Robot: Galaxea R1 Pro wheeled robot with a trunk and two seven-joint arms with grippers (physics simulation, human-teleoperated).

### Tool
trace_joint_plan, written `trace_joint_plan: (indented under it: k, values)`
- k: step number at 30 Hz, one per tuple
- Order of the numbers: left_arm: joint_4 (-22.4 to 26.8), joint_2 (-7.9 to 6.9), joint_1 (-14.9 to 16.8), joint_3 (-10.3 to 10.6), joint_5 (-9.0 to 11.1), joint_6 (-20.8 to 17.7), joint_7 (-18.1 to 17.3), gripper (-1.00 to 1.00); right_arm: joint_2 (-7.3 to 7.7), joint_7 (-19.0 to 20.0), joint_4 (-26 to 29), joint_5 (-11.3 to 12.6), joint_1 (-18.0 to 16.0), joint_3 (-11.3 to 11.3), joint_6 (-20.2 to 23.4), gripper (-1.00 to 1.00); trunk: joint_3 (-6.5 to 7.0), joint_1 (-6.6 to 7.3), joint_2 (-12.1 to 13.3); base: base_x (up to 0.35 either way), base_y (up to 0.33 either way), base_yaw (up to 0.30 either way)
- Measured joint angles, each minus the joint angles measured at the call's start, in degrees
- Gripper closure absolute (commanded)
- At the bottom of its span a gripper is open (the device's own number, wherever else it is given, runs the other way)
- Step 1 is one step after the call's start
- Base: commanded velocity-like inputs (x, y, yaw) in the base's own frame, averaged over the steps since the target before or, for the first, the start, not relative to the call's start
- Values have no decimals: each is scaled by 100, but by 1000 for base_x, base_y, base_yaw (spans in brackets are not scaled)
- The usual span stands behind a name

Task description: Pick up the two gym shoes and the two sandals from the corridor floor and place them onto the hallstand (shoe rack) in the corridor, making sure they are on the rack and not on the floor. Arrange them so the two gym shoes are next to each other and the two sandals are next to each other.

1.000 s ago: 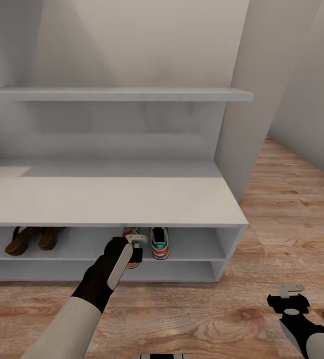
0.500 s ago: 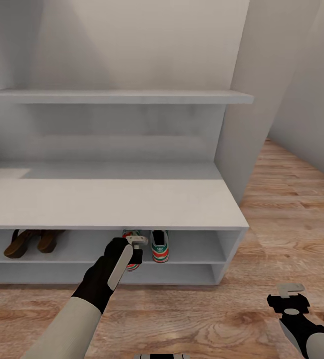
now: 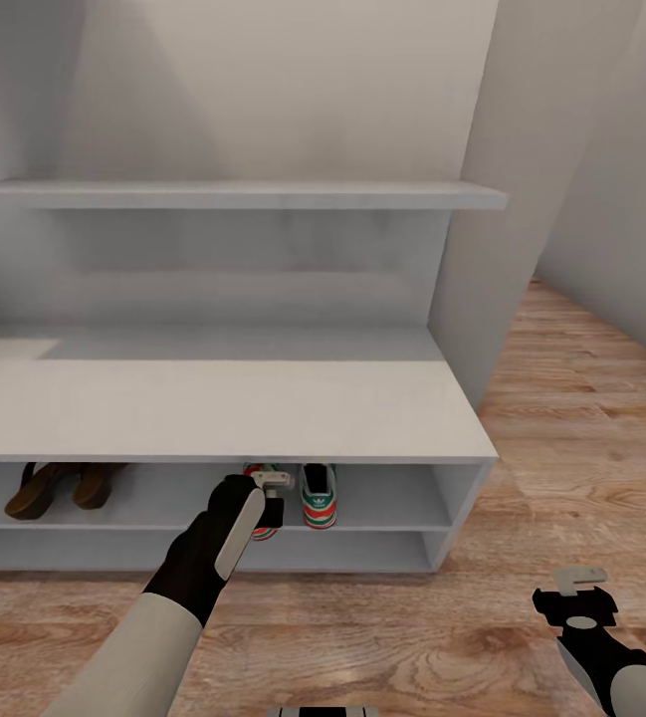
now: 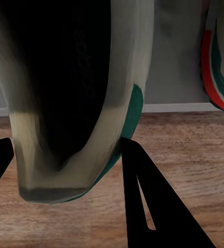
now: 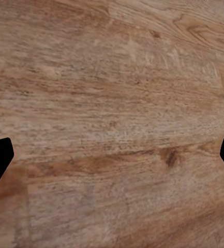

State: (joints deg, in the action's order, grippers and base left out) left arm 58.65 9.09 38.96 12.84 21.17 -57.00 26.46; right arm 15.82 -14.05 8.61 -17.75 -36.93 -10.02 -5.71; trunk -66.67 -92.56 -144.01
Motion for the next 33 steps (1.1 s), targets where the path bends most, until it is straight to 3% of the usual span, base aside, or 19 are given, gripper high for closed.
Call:
trace_joint_plan:
  k: [33]
  values:
    - [3, 0, 0, 4, -3, -4, 0, 100, 0, 1, 0, 0, -1, 0, 0, -100, 0, -1, 0, 0, 0, 0]
